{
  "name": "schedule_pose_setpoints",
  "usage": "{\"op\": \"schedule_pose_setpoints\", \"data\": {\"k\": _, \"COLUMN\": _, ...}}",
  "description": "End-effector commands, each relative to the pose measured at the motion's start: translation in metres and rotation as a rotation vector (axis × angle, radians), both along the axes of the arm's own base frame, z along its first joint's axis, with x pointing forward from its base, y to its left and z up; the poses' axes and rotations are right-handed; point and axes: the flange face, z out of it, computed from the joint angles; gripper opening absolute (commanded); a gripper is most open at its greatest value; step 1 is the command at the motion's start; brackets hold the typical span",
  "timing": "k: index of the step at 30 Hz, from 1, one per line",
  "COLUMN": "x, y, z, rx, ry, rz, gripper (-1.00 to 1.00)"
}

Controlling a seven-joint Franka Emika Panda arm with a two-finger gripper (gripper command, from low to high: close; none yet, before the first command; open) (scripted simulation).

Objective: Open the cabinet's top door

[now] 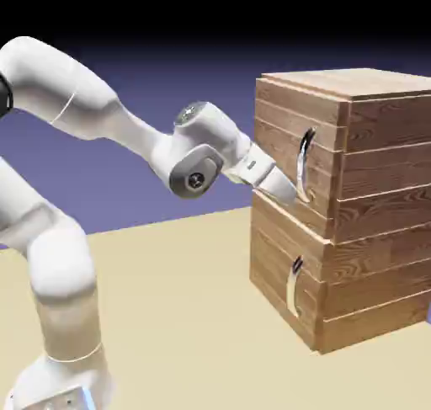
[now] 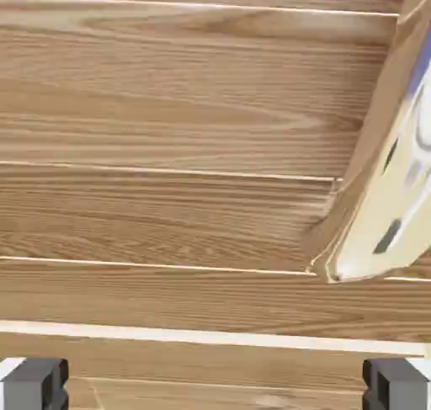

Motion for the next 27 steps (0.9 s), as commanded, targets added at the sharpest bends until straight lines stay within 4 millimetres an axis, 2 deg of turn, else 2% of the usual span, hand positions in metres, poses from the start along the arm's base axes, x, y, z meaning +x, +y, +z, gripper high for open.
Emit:
{"op": "schedule_pose_setpoints", "data": {"k": 1, "x": -0.001, "y": 0.002, "z": 0.003, "rx": -0.004, "ry": -0.005, "rz": 0.004, "gripper": 0.0}}
{"op": "schedule_pose_setpoints", "data": {"k": 14, "x": -0.021, "y": 0.019, "z": 0.034, "rx": -0.052, "ry": -0.09, "rz": 0.031, "gripper": 0.0}}
{"op": "schedule_pose_setpoints", "data": {"k": 27, "x": -0.044, "y": 0.017, "z": 0.045, "rx": -0.087, "ry": -0.214, "rz": 0.022, "gripper": 0.0}}
